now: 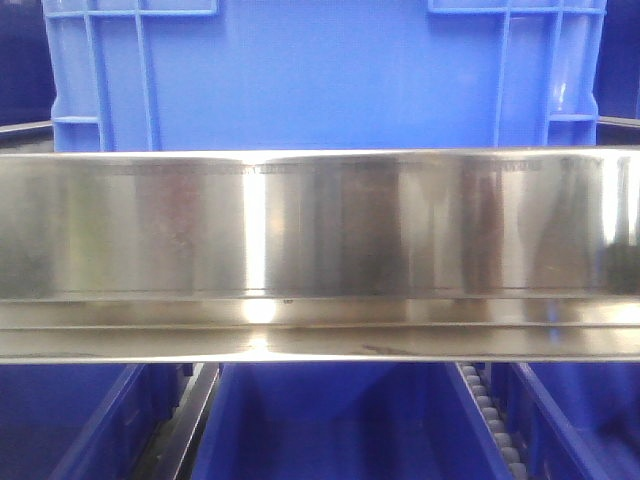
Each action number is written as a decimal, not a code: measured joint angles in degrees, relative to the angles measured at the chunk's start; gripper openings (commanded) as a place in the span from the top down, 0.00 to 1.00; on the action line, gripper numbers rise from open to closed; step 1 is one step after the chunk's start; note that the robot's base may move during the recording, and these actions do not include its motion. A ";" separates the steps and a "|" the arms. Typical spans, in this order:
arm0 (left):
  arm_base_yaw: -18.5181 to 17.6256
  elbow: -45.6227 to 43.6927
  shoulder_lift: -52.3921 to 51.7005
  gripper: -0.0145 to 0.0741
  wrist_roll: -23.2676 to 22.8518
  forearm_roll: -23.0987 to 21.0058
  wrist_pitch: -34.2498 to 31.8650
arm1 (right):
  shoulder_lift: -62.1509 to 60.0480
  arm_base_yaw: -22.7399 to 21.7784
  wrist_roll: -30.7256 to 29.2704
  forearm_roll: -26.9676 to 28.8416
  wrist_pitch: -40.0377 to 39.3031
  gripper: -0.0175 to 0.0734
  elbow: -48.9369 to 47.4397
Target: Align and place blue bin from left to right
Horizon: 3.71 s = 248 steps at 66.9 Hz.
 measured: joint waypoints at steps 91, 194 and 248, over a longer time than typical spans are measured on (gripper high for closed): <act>0.00 -51.60 59.14 0.96 0.00 -2.42 16.36 | 58.30 0.00 1.76 0.94 25.83 0.89 -48.38; -15.55 -91.51 94.66 0.96 -18.57 11.25 41.53 | 97.46 15.02 19.25 -9.29 45.89 0.88 -90.55; -15.55 -91.51 94.66 0.96 -18.57 10.97 41.65 | 99.62 15.72 19.34 -9.51 46.03 0.43 -90.55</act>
